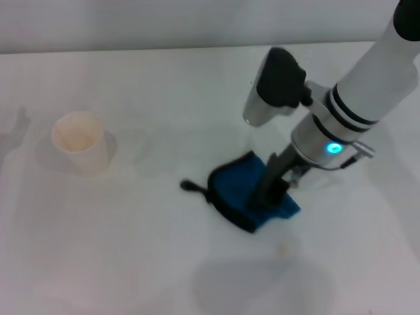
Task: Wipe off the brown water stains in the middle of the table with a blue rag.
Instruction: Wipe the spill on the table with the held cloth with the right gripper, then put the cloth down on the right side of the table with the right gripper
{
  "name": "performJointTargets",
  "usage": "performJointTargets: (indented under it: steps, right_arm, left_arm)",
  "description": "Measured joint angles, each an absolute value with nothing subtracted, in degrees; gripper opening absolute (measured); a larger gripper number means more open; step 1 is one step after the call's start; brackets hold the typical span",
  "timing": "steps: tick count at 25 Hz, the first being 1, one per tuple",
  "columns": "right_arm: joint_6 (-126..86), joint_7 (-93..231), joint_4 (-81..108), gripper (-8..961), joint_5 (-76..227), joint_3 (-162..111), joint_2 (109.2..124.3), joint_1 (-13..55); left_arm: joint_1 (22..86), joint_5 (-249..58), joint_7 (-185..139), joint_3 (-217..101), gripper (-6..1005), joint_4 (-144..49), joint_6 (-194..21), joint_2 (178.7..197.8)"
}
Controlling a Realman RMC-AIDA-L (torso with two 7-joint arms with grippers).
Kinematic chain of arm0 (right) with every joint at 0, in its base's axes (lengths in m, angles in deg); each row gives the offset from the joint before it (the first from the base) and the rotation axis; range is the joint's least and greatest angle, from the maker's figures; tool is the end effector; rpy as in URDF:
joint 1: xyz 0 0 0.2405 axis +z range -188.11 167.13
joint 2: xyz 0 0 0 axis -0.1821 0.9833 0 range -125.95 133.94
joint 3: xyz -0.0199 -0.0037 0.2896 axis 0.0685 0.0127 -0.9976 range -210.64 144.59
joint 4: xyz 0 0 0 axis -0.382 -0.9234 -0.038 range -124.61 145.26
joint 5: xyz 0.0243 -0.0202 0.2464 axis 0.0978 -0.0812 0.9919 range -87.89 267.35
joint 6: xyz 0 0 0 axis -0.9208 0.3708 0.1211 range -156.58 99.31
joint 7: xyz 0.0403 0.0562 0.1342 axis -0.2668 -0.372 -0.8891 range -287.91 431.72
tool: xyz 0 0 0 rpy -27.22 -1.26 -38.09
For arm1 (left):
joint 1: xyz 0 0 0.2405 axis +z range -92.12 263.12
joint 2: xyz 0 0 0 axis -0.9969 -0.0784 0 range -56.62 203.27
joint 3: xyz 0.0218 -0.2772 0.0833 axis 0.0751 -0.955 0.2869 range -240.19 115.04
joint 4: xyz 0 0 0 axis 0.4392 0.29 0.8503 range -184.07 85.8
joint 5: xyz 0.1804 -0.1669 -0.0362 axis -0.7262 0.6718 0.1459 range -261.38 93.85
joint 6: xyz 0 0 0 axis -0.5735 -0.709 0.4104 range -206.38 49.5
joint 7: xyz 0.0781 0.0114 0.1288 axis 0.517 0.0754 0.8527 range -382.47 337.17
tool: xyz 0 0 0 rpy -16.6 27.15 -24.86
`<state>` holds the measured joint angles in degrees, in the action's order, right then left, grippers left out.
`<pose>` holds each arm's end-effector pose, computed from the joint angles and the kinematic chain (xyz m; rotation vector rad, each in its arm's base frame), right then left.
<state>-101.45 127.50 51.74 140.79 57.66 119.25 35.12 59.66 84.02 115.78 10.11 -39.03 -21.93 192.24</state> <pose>0.2377 0.4209 -0.1055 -2.9300 0.7147 -0.5479 -0.4030 0.3943 -0.0229 -1.4795 -0.9601 -0.9136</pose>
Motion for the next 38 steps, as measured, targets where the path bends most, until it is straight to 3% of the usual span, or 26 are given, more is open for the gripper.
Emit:
performJointTargets:
  steps: [12,38]
  right_arm:
    - [-120.32,135.30,51.78,46,138.79,61.14,119.44,33.65]
    - [-90.27,123.81,51.91,46,133.14,47.60,119.15,35.07]
  left_arm:
    - [59.61,84.01,115.77,9.43,878,-39.03,-21.93,192.28]
    - [59.49,83.92,115.52,9.69,877,-39.47,-21.94,192.47]
